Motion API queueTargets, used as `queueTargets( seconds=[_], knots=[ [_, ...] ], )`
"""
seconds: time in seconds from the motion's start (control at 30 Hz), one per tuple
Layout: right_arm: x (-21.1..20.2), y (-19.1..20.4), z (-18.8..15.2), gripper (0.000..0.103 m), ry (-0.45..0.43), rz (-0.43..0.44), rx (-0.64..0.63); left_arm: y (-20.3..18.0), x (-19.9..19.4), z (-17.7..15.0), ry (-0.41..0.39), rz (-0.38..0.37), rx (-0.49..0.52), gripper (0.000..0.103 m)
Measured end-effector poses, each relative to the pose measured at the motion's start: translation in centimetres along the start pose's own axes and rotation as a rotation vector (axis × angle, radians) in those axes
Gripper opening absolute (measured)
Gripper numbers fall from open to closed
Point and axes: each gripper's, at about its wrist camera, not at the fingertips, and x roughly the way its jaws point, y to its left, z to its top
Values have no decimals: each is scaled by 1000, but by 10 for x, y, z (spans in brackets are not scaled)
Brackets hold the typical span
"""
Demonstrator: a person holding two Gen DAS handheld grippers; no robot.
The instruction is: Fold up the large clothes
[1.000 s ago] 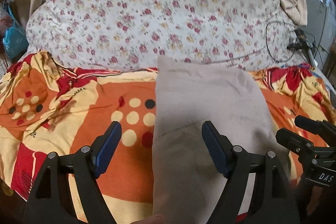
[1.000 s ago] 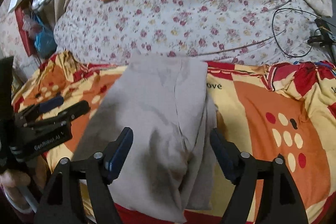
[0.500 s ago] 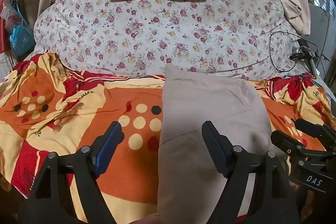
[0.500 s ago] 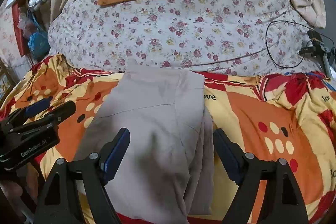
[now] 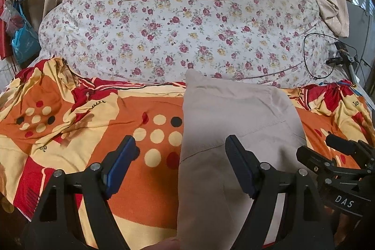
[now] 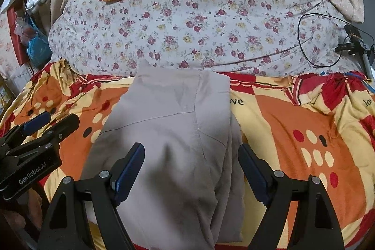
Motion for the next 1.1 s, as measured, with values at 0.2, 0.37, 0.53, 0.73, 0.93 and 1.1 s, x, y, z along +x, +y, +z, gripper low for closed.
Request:
queueTargets(
  seconds=[0.2, 0.37, 0.53, 0.73, 0.93, 1.1],
  knots=[
    [2, 1, 0, 83, 9, 1, -3, 0, 2, 0, 6, -2, -2, 79],
    [3, 1, 0, 83, 11, 3, 1, 0, 3, -1, 9, -5, 0, 79],
    [5, 2, -1, 83, 16, 1, -2, 0, 3, -2, 9, -4, 3, 79],
    [8, 4, -2, 83, 24, 0, -6, 0, 3, -1, 10, -5, 3, 79],
    [10, 3, -2, 83, 31, 0, -5, -1, 3, -2, 13, -6, 4, 79],
    [12, 1, -3, 83, 33, 6, 2, -1, 6, -4, 20, -6, 10, 79]
  ],
)
